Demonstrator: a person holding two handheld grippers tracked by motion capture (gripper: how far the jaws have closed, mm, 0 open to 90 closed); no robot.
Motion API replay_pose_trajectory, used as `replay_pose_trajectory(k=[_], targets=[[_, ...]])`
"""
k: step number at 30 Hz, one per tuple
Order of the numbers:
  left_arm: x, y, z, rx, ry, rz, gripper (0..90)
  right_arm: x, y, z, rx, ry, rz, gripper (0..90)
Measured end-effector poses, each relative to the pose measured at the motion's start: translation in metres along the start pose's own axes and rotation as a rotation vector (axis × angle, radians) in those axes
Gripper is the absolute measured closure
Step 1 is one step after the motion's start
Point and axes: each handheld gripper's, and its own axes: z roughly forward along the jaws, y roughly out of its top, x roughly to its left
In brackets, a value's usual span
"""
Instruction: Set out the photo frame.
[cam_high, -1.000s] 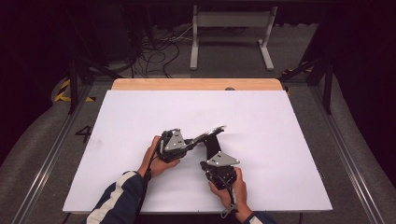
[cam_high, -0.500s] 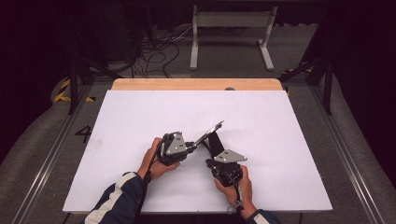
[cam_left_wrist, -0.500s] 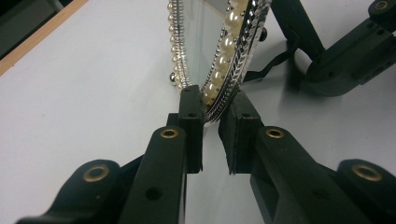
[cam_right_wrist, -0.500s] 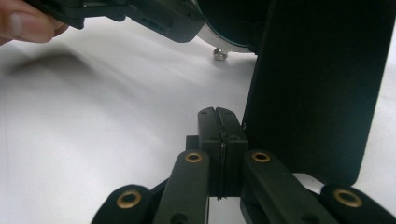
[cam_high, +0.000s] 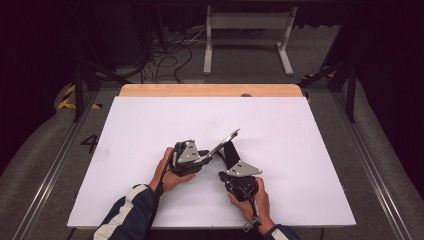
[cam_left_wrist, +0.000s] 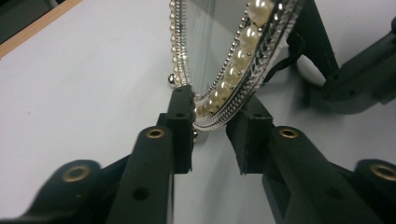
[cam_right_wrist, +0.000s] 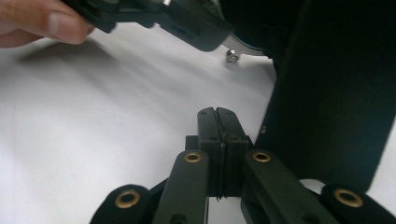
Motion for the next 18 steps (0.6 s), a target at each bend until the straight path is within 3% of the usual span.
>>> replay_pose_trajectory(k=[7, 11, 18], targets=[[-0.002, 0.002, -0.002, 0.021, 0.007, 0.031, 77.9, -0.007, -0.001, -0.002, 0.003, 0.001, 0.025, 90.0], [-0.003, 0.003, -0.005, 0.036, -0.017, 0.054, 77.0, -0.010, -0.002, -0.003, 0.012, 0.014, 0.025, 90.0], [-0.016, 0.010, -0.006, 0.052, -0.021, 0.104, 76.1, -0.020, -0.004, -0.009, 0.028, 0.013, 0.038, 90.0]])
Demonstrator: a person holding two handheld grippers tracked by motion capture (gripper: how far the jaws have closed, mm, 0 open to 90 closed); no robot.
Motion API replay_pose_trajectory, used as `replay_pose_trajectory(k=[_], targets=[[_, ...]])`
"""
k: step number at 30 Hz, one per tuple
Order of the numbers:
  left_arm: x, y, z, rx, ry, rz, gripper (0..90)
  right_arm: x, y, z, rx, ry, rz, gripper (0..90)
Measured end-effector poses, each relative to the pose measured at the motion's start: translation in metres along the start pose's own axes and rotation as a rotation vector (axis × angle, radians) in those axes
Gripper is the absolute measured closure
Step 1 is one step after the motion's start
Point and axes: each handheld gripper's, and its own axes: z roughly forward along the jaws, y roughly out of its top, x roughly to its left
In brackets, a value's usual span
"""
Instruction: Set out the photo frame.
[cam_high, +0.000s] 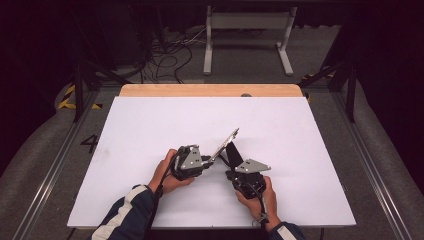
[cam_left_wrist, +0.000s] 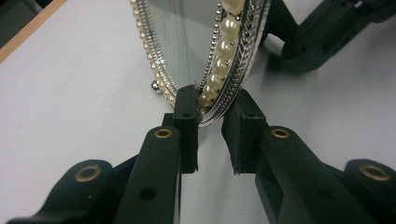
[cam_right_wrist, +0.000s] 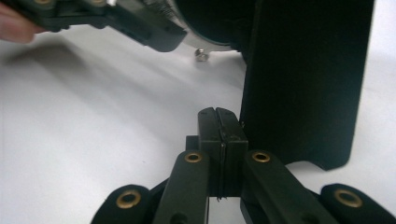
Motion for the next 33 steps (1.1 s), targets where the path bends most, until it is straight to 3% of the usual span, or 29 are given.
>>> replay_pose_trajectory(k=[12, 16, 19, 26, 33], targets=[[-0.008, 0.003, 0.001, 0.007, 0.003, 0.012, 75.0, -0.011, -0.005, -0.005, 0.026, 0.028, -0.043, 90.0], [-0.010, 0.000, 0.004, -0.036, 0.006, -0.034, 74.0, -0.012, -0.007, -0.004, 0.021, 0.030, -0.049, 90.0], [-0.009, -0.002, 0.007, -0.061, 0.020, -0.074, 63.4, -0.011, -0.007, -0.004, 0.022, 0.025, -0.055, 90.0], [-0.011, 0.004, -0.003, -0.174, 0.001, -0.084, 59.6, -0.010, -0.004, -0.008, 0.003, 0.024, -0.081, 87.9], [-0.011, 0.003, 0.003, -0.166, -0.046, -0.099, 60.5, -0.011, -0.004, -0.008, 0.009, 0.035, -0.072, 87.1]])
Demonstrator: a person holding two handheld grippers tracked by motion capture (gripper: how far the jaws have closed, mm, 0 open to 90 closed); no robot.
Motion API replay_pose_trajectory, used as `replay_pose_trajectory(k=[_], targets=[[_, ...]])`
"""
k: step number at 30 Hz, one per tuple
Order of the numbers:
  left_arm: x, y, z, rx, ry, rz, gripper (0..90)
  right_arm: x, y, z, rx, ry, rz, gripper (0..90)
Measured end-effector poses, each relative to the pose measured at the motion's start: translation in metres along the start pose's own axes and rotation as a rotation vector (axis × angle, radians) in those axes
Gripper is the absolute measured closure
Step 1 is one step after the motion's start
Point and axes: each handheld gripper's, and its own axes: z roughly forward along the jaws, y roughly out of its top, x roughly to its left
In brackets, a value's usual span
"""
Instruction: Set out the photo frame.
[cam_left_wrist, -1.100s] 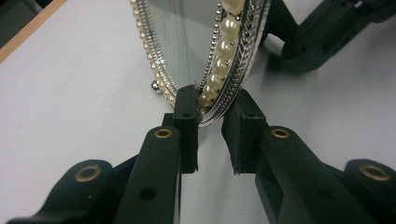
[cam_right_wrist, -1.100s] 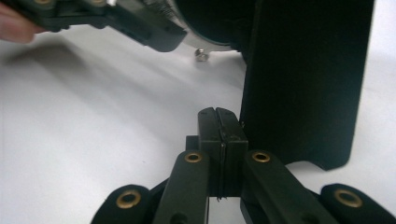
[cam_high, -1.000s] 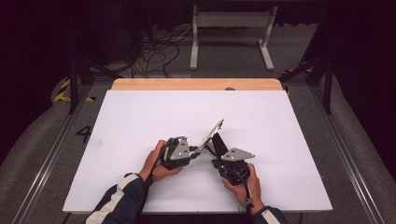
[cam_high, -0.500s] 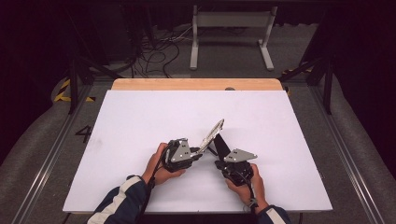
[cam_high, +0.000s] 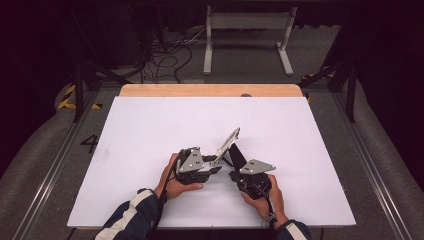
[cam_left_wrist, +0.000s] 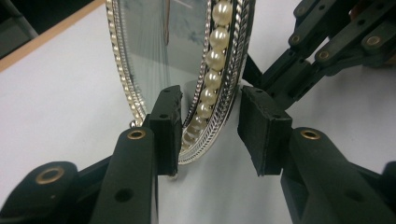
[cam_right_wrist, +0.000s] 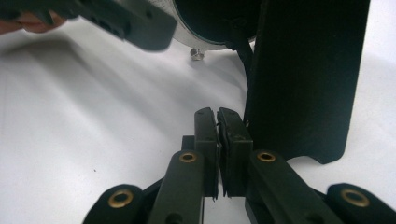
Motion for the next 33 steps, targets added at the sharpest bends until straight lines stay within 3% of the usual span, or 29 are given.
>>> replay_pose_trajectory(k=[4, 9, 11, 16, 21, 33], targets=[[0.002, -0.001, -0.001, 0.000, 0.010, 0.004, 70.5, -0.001, 0.000, 0.001, -0.002, 0.001, 0.003, 87.2], [-0.002, 0.002, -0.002, 0.025, 0.040, 0.043, 72.4, -0.001, 0.000, 0.000, 0.001, -0.007, 0.001, 89.0], [-0.007, 0.005, -0.004, 0.045, 0.072, 0.078, 73.3, -0.002, 0.000, 0.000, 0.002, -0.002, 0.006, 89.8], [-0.010, 0.007, -0.009, 0.064, 0.075, 0.108, 75.0, -0.002, 0.001, -0.001, 0.009, 0.017, -0.003, 90.0], [-0.013, 0.006, -0.011, 0.066, 0.071, 0.117, 74.9, -0.003, 0.001, -0.003, 0.027, 0.030, -0.012, 90.0], [-0.022, 0.009, -0.009, 0.063, 0.058, 0.087, 73.3, -0.012, -0.002, -0.008, 0.043, 0.045, -0.031, 90.0]])
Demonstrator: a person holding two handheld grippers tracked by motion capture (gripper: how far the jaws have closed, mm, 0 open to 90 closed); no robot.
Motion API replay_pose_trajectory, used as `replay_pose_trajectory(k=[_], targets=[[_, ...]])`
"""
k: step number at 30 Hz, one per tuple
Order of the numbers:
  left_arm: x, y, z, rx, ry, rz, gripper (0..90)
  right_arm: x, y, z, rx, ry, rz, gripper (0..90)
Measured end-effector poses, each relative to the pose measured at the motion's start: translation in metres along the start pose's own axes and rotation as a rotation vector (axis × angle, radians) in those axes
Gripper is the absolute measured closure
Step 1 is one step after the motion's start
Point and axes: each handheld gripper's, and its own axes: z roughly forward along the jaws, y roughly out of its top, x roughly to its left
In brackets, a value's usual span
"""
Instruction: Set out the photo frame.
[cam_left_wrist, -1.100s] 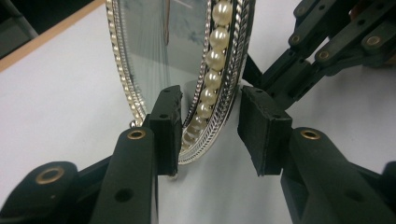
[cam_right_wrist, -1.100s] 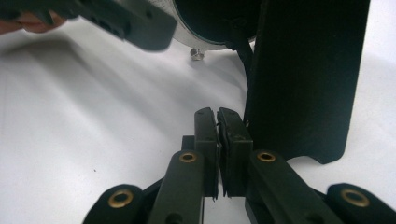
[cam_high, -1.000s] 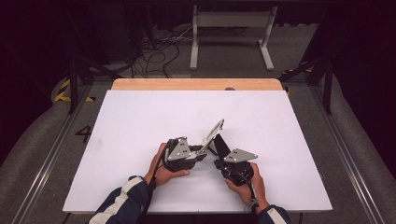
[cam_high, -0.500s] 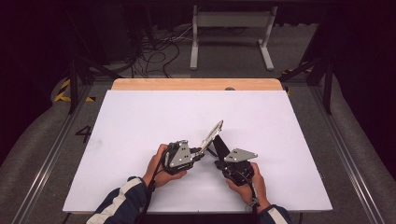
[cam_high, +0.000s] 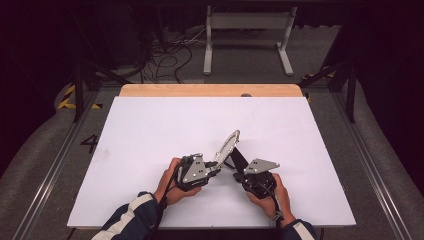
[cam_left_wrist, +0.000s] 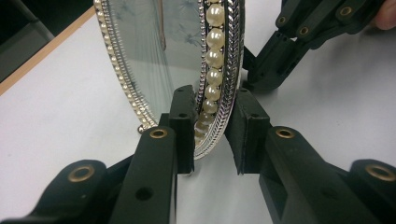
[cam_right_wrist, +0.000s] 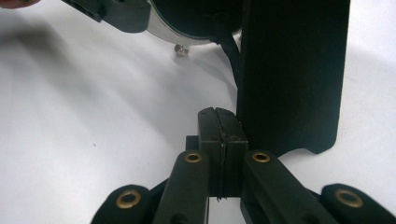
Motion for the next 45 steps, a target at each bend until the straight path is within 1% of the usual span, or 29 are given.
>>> replay_pose_trajectory(k=[2, 4, 6, 8, 11, 12, 17, 23, 26, 30, 32, 34, 35, 39, 45], targets=[[0.000, 0.000, 0.002, -0.010, -0.002, 0.001, 72.7, -0.003, -0.001, 0.001, 0.010, -0.011, -0.002, 90.0], [0.000, 0.000, 0.003, -0.018, -0.009, -0.005, 72.4, -0.005, -0.001, 0.001, 0.005, -0.013, 0.004, 90.0], [0.001, -0.002, 0.004, -0.028, -0.023, -0.028, 71.8, -0.007, -0.002, 0.001, 0.004, -0.013, 0.008, 90.0], [0.003, -0.003, 0.005, -0.038, -0.035, -0.037, 71.1, -0.009, -0.002, 0.001, 0.011, -0.016, 0.013, 90.0], [0.003, -0.003, 0.006, -0.037, -0.038, -0.038, 70.8, -0.011, -0.003, 0.001, 0.014, -0.012, 0.024, 90.0], [0.004, -0.004, 0.007, -0.037, -0.047, -0.051, 70.4, -0.014, -0.004, 0.001, 0.017, -0.015, 0.031, 90.0], [0.006, -0.007, 0.010, -0.022, -0.062, -0.062, 70.7, -0.017, -0.005, 0.001, 0.021, -0.024, 0.036, 90.0], [0.006, -0.007, 0.013, -0.025, -0.069, -0.062, 71.1, -0.023, -0.005, 0.002, 0.013, -0.043, 0.047, 90.0], [0.006, -0.007, 0.015, -0.024, -0.076, -0.062, 72.4, -0.025, -0.005, 0.003, 0.009, -0.062, 0.043, 90.0], [0.006, -0.006, 0.017, -0.025, -0.072, -0.059, 72.8, -0.028, -0.005, 0.004, 0.003, -0.070, 0.043, 90.0], [0.005, -0.005, 0.018, -0.022, -0.060, -0.049, 73.1, -0.030, -0.005, 0.004, -0.003, -0.073, 0.048, 90.0], [0.005, -0.005, 0.019, -0.023, -0.062, -0.042, 73.3, -0.031, -0.005, 0.005, -0.004, -0.080, 0.051, 90.0], [0.005, -0.005, 0.019, -0.024, -0.066, -0.051, 73.3, -0.032, -0.005, 0.005, -0.005, -0.081, 0.050, 90.0], [0.006, -0.005, 0.021, -0.024, -0.067, -0.048, 73.6, -0.034, -0.005, 0.006, -0.009, -0.086, 0.055, 90.0], [0.006, -0.006, 0.023, -0.015, -0.075, -0.055, 74.4, -0.037, -0.004, 0.007, -0.011, -0.100, 0.061, 90.0]])
